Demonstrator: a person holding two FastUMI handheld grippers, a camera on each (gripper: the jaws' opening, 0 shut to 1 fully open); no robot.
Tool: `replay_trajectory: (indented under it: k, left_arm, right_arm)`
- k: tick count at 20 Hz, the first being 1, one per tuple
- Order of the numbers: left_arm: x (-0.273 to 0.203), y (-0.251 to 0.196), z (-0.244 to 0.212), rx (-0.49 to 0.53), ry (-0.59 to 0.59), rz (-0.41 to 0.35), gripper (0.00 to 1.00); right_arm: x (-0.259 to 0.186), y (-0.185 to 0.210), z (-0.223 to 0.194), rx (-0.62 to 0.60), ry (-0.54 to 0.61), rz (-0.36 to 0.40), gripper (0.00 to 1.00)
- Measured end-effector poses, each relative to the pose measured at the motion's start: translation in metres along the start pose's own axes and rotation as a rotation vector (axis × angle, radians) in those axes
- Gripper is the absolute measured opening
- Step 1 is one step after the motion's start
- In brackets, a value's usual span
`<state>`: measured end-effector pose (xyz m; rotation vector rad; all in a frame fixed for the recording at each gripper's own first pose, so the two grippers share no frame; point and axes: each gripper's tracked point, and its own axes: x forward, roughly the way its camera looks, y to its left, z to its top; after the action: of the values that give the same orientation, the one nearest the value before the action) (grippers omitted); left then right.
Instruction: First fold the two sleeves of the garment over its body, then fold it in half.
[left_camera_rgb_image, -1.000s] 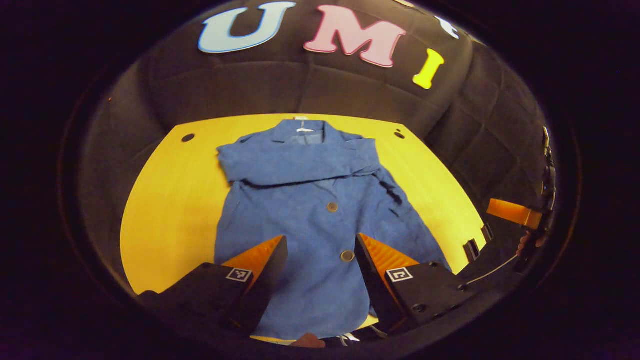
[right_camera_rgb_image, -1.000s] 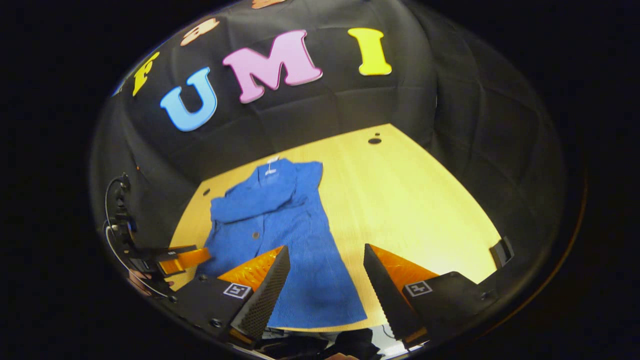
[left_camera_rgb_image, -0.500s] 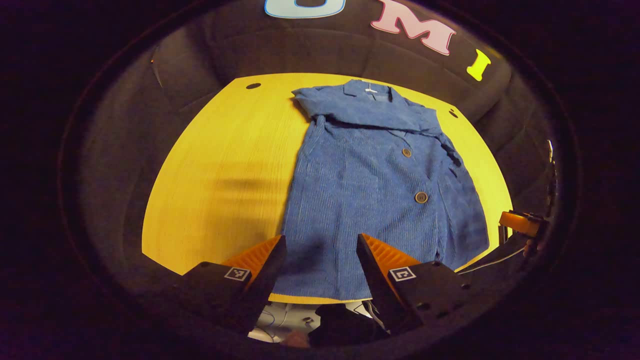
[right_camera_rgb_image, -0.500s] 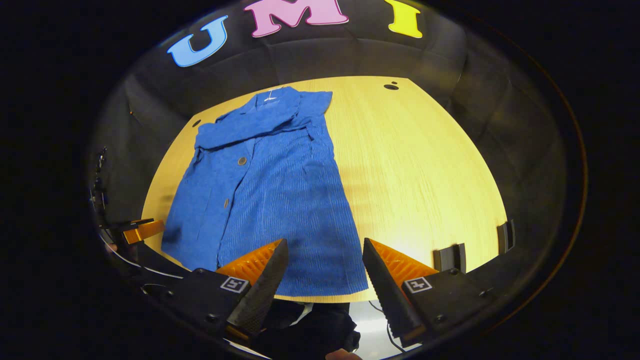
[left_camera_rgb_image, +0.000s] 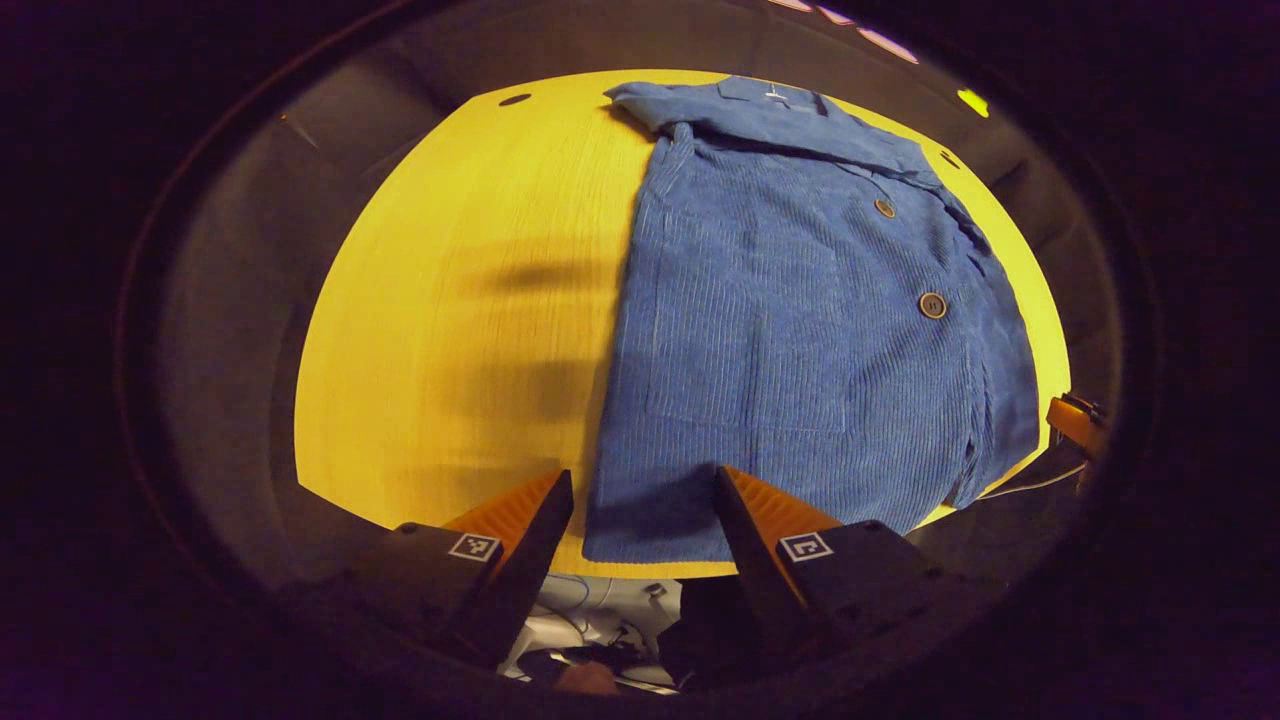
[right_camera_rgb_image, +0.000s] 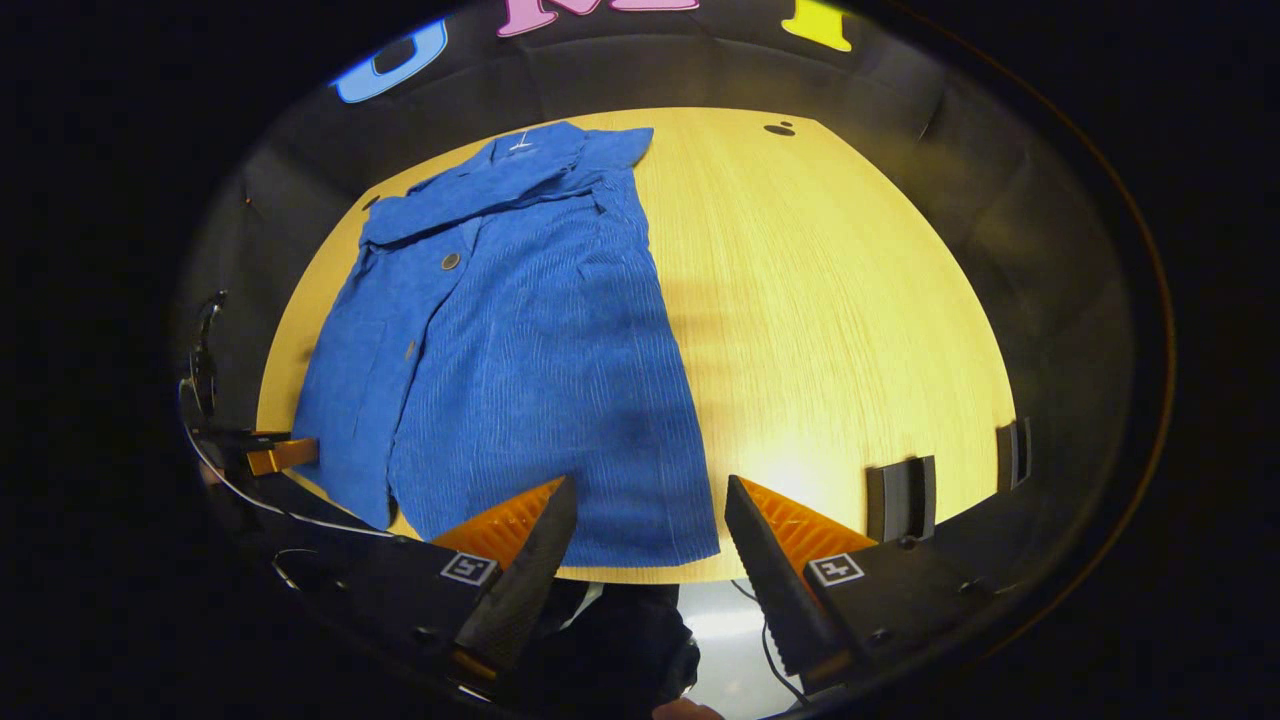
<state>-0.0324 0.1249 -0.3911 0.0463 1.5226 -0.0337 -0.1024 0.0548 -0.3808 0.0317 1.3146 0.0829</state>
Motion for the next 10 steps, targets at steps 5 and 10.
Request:
replay_trajectory:
  k: [5,10]
  left_arm:
    - [0.000,0.006,0.001,-0.004,0.005,0.014,0.84]
    - [0.001,0.006,-0.001,0.001,0.029,0.004,0.86]
  right_arm:
    - [0.007,-0.004,0.002,-0.005,0.024,-0.006,0.97]
    - [0.012,-0.006,-0.007,-0.003,0.055,0.000,0.97]
